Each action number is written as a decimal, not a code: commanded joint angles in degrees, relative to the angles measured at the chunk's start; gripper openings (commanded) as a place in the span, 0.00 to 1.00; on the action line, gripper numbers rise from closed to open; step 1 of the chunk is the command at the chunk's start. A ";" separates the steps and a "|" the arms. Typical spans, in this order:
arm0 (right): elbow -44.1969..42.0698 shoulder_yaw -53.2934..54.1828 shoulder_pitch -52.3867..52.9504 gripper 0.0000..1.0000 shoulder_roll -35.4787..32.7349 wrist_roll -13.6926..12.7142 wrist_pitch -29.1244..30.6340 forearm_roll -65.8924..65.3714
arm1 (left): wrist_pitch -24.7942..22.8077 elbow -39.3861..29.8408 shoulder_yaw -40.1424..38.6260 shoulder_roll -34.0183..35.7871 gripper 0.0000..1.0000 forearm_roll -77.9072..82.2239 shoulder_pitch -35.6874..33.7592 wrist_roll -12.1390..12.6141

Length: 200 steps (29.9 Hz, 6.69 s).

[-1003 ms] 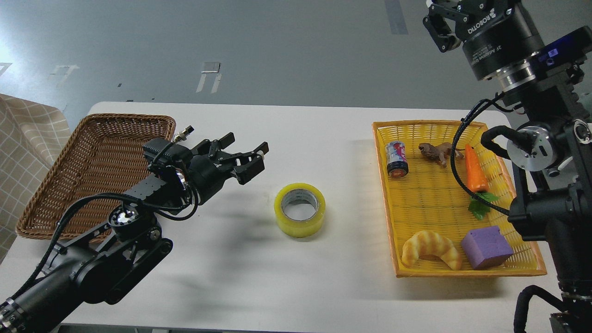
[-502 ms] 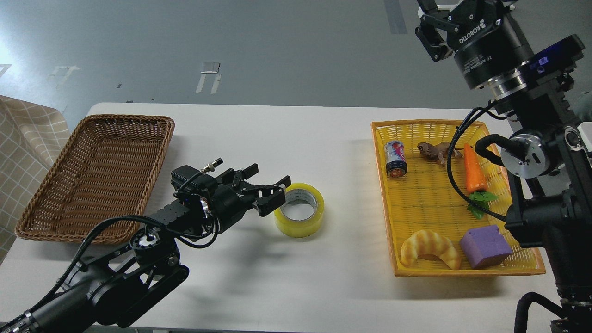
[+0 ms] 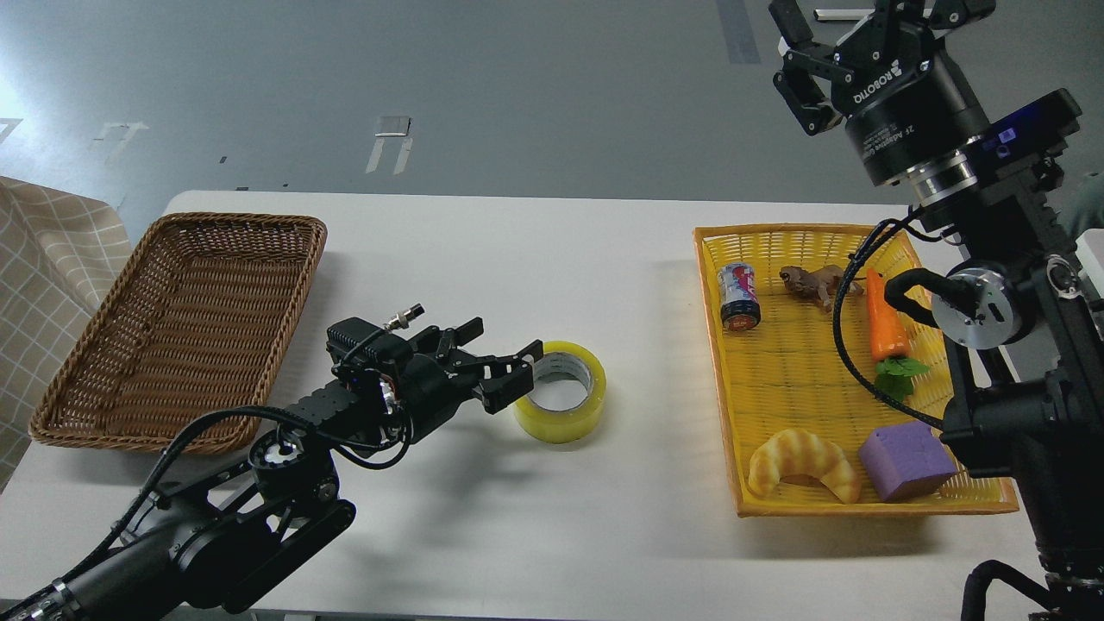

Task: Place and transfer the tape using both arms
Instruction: 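Reach the left gripper toward the tape roll on the table, then close the left gripper on the tape roll's rim and lift, then carry the tape roll with the left gripper into the wicker basket, then release the tape and raise the left gripper out of the basket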

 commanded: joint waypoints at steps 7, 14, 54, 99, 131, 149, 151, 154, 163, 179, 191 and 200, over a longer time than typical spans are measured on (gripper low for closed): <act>0.42 -0.11 -0.27 1.00 -0.36 0.00 -0.01 -0.04 | -0.01 1.97 2.39 -0.96 0.98 0.00 -0.83 -0.09; 0.69 -0.11 -2.21 1.00 -2.38 0.00 3.60 -0.22 | -0.62 2.33 3.89 -1.14 0.98 0.00 -1.89 0.00; 1.92 0.06 -2.91 1.00 -2.03 0.88 3.77 -0.30 | -4.58 5.75 7.23 -4.13 0.18 0.00 -4.44 0.08; 1.74 -0.02 -4.05 1.00 -1.59 1.23 3.77 -0.22 | -3.79 -1.80 6.00 18.88 0.11 -3.26 -12.26 -1.58; 1.92 -3.10 -5.63 1.00 0.17 1.23 3.86 -0.22 | 9.12 20.67 7.14 34.11 0.12 -15.84 -11.64 -15.46; 1.92 -3.19 -6.16 1.00 0.43 1.23 3.86 -0.30 | 10.19 29.48 7.32 31.29 0.98 -21.29 -11.12 -22.86; 1.92 -3.19 -6.16 1.00 0.43 1.23 3.86 -0.30 | 10.19 29.84 7.40 31.29 0.98 -21.29 -11.12 -23.30; 1.92 -3.19 -6.25 1.00 0.43 1.23 3.86 -0.30 | 10.80 34.14 9.69 30.51 0.98 -21.81 -11.55 -23.43; 1.92 -3.01 -6.43 1.00 0.43 1.23 3.86 -0.30 | 11.86 34.76 8.99 28.92 0.98 -35.09 -14.81 -23.43; -3.61 -3.28 5.43 1.00 0.43 0.44 0.08 -0.83 | 0.80 27.74 8.28 15.39 0.98 -89.12 -39.24 -23.43; -6.43 -3.28 13.35 1.00 -0.18 -3.34 -0.36 -0.83 | -14.50 18.06 -1.02 7.83 0.98 -102.67 -46.36 -20.23; -8.19 -3.28 15.11 1.00 0.35 -2.63 -3.52 -0.48 | -19.34 16.39 -11.92 -2.10 0.98 -107.33 -36.18 -16.18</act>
